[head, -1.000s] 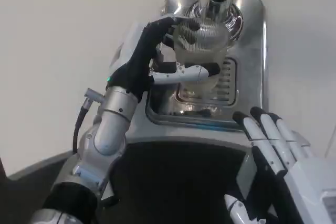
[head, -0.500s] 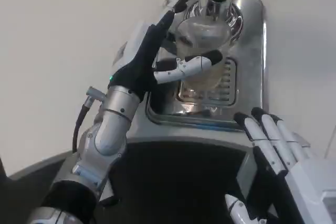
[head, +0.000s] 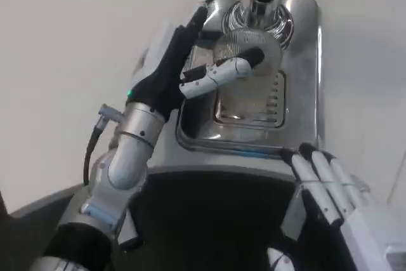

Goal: Grasp the cup under the faucet to collect the drink, then remove the cup.

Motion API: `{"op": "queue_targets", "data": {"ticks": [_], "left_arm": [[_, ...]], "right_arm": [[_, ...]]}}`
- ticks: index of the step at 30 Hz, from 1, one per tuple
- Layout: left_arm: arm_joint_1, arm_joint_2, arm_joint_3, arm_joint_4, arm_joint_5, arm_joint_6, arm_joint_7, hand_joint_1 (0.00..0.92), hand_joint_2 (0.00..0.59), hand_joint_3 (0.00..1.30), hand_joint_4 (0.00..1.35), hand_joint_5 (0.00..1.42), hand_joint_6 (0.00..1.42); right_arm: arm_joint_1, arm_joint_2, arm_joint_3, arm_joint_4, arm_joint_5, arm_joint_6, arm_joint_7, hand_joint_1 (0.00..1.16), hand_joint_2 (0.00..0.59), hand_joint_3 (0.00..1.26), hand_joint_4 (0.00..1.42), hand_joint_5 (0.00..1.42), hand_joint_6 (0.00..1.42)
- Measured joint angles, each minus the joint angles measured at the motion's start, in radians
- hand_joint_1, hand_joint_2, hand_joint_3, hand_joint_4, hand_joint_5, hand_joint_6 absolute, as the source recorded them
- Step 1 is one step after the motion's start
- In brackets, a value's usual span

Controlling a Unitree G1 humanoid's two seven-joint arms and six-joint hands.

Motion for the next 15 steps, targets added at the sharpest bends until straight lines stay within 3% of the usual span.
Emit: {"op": "queue_targets", "data": {"ticks": [8, 15], "left_arm": [[0.065, 0.006, 0.036, -0.104, -0.051, 0.014, -0.029, 0.005, 0.015, 0.00, 0.00, 0.25, 0.21], [0.130, 0.007, 0.105, -0.245, -0.168, 0.066, -0.085, 0.000, 0.039, 0.00, 0.00, 0.13, 0.09]], "right_arm": [[0.058, -0.007, 0.028, -0.013, -0.010, -0.011, -0.050, 0.26, 0.538, 0.09, 0.02, 0.04, 0.12], [0.052, -0.012, 0.025, -0.013, -0.009, -0.011, -0.052, 0.29, 0.547, 0.09, 0.02, 0.04, 0.12]]}}
